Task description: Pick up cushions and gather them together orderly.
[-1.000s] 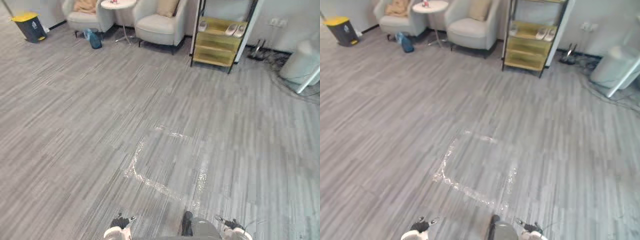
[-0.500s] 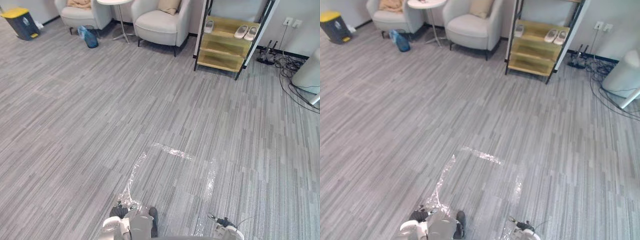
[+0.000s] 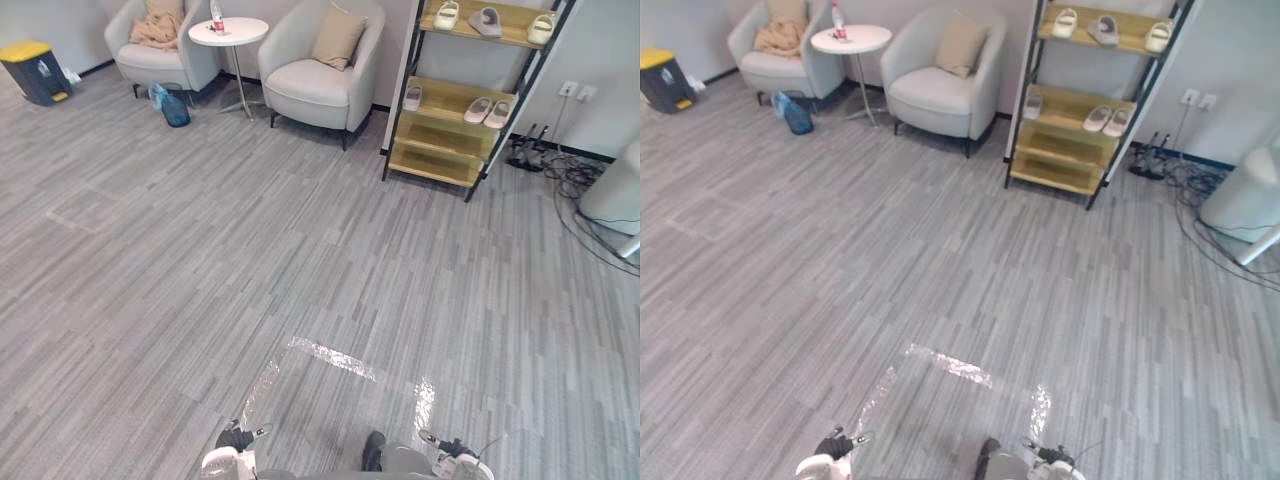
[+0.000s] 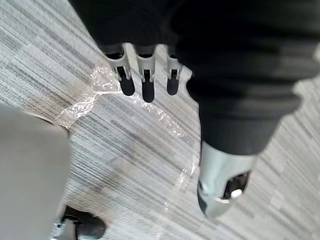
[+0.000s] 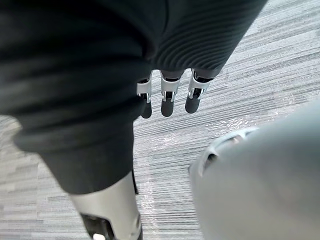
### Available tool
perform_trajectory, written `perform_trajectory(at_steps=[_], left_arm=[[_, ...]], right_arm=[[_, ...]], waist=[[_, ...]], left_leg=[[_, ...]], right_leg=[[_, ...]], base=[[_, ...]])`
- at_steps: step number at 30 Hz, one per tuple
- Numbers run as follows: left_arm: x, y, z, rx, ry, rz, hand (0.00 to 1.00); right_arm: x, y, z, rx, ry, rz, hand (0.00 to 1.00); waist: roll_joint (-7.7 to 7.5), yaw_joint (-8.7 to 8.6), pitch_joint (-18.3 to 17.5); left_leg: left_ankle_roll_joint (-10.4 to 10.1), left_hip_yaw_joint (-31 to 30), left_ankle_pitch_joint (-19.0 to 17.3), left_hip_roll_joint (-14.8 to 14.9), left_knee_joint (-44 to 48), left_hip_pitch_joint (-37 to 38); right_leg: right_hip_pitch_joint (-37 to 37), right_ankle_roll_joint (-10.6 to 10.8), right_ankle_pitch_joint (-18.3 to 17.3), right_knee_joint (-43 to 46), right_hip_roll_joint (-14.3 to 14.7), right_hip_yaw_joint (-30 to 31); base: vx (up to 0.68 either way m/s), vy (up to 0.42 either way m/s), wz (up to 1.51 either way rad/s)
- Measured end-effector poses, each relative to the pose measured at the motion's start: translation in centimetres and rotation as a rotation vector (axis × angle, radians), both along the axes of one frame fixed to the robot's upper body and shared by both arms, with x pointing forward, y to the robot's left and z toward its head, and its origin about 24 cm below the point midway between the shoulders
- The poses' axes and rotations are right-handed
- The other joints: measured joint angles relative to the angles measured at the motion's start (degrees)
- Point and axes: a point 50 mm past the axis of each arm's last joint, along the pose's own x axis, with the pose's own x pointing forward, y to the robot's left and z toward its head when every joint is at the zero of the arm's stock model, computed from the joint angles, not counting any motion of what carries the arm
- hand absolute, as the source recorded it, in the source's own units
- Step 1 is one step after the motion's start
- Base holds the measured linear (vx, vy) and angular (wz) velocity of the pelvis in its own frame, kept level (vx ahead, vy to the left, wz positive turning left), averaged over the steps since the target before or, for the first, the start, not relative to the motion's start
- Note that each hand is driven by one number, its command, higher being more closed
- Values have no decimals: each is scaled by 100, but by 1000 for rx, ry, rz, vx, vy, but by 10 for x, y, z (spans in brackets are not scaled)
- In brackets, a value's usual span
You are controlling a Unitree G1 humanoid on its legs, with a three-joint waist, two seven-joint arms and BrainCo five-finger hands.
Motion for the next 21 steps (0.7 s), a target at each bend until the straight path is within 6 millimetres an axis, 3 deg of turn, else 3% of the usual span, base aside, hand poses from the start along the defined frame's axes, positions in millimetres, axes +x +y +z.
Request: perform_trajectory(at_steps=[2, 4, 5, 6, 7, 8, 10, 12, 21], left_arm=[[1, -2, 0, -6, -5, -6, 0], [3, -3, 1, 0, -11, -28, 0], [3, -3, 1, 7, -10, -48, 0], [3, -4, 1, 6, -9, -54, 0], [6, -4, 2, 6, -17, -55, 0], [4, -4, 1, 8, -4, -57, 0], [6, -1, 0, 26, 7, -84, 0], [6, 0, 0, 29, 10, -88, 0], [2, -2, -2, 41, 33, -144, 0]], right_arm=[[-2, 0, 0, -3, -1, -15, 0], [-2, 2, 0, 9, -5, -33, 0], [-2, 3, 0, 13, -11, -37, 0], [-2, 3, 0, 13, -11, -37, 0], [-3, 4, -1, 15, -9, -40, 0], [-7, 4, -2, 16, 1, -51, 0], [-13, 7, -4, 27, 19, -55, 0], [-16, 8, -4, 29, 27, -53, 0], [-23, 7, -6, 33, 38, -73, 0]], waist=[[40, 23, 5], [-34, 38, 14], [-52, 39, 2], [-49, 38, 1], [-50, 69, -18], [-73, 105, -166], [-208, 88, -204], [-237, 90, -225], [-227, 80, -298]], left_leg=[[165, 67, -198, 175, 299, -211], [164, 218, -340, 94, -385, -222], [165, 65, -294, -77, -1388, -221], [160, -62, -229, -143, -1756, -220], [24, -406, 385, -295, -2385, -194], [72, -424, 431, -427, -2623, -74], [103, -311, 450, -541, -2680, 51], [106, -338, 452, -655, -2770, 264], [190, -502, 504, -806, -3053, 651]], right_leg=[[350, -103, -109, -108, 115, 41], [558, -28, -81, -255, 81, 115], [676, 50, -109, -366, 62, 257], [705, 80, -118, -400, 63, 300], [712, 176, -163, -396, 58, 457], [718, 275, -144, -466, 36, 608], [887, 352, -95, -652, -65, 680], [1096, 369, -86, -770, -162, 727], [1396, 381, -92, -880, -259, 748]], base=[[314, -83, -23], [240, -33, -36], [204, 26, -39], [249, 83, -54], [257, 100, -43], [273, 81, -34], [318, 88, -20], [242, 104, -13], [92, 30, 3]])
